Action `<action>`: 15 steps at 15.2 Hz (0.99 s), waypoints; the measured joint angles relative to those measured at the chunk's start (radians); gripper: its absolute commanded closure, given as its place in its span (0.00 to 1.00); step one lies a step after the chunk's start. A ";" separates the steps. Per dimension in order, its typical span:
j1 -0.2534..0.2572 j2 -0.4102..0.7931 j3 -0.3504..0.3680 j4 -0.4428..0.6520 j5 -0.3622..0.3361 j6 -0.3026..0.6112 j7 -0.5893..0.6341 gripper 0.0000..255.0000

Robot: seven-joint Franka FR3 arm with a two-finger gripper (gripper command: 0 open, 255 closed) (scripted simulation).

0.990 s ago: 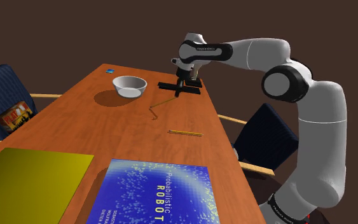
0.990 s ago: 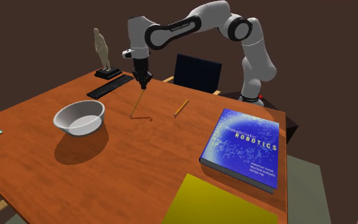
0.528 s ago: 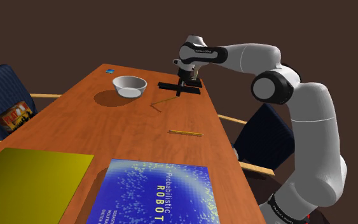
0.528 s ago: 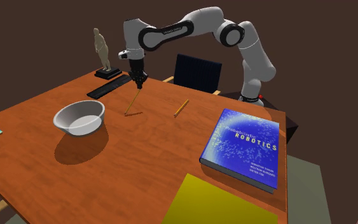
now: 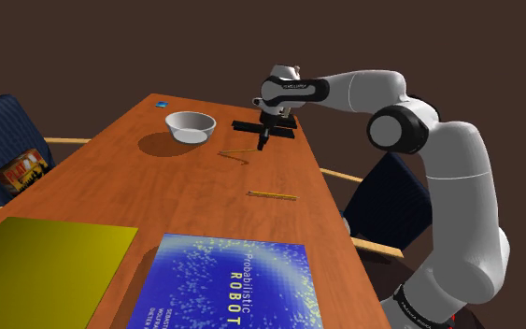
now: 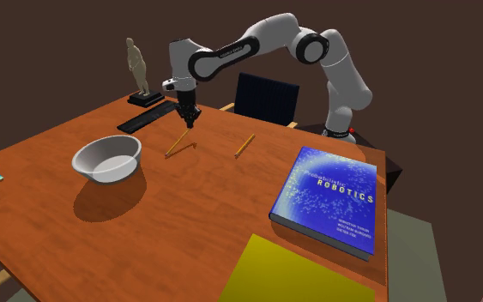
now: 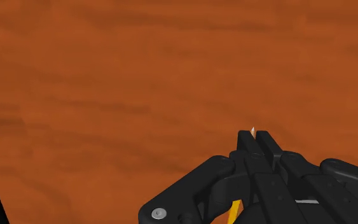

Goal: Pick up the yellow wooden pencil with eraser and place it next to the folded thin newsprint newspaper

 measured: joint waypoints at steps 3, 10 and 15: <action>0.002 0.006 0.001 -0.027 0.002 0.033 -0.002 1.00; 0.002 0.023 0.002 -0.049 0.004 0.072 -0.007 1.00; 0.002 0.023 0.002 -0.050 0.004 0.073 -0.007 0.00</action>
